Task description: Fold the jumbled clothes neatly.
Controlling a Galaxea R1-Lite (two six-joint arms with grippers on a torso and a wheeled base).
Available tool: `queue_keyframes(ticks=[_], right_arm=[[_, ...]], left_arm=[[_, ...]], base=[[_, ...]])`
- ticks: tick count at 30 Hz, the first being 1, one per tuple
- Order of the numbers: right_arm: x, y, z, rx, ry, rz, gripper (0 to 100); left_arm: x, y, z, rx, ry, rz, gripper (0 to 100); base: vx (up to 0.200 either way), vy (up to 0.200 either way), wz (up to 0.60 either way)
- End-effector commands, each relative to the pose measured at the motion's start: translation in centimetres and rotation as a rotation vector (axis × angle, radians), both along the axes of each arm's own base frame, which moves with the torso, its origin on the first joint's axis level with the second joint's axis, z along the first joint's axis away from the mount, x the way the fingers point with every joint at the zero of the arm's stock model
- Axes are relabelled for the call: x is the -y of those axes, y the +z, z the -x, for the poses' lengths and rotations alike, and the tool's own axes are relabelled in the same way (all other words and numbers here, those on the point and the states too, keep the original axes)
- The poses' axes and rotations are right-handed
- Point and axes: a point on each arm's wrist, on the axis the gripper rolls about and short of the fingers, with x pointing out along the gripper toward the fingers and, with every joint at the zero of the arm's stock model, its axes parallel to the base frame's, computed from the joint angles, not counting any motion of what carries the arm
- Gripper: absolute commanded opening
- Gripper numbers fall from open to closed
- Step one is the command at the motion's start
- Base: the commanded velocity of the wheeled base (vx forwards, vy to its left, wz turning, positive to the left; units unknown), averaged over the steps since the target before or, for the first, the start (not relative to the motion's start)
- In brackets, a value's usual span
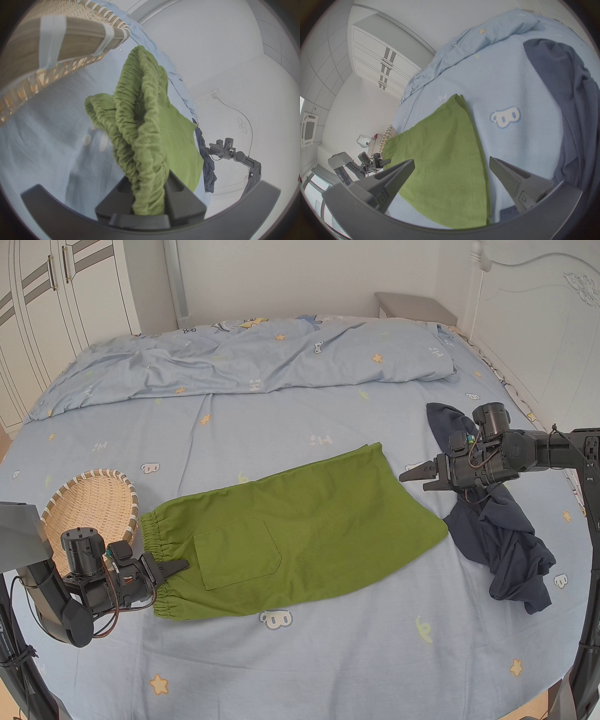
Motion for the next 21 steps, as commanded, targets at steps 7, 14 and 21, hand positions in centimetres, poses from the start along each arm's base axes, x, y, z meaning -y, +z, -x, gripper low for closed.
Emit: queue_keyframes(ticks=[7,14,21], right_arm=[[-0.6,-2.8,-1.2,-0.056,0.008,0.005,100],[-1.2,-4.2,-1.5,-0.083,0.011,0.017,100],[-0.6,-3.8,-1.7,-0.071,-0.002,0.014,100]], left_arm=[[0.0,0.1,0.1,0.003,0.002,-0.001,0],[0.0,0.1,0.0,0.004,0.002,-0.001,0],[0.0,0.1,0.1,0.004,0.000,-0.001,0]], base=[[0.000,0.000,0.00],[0.000,0.000,0.00],[0.000,0.000,0.00]])
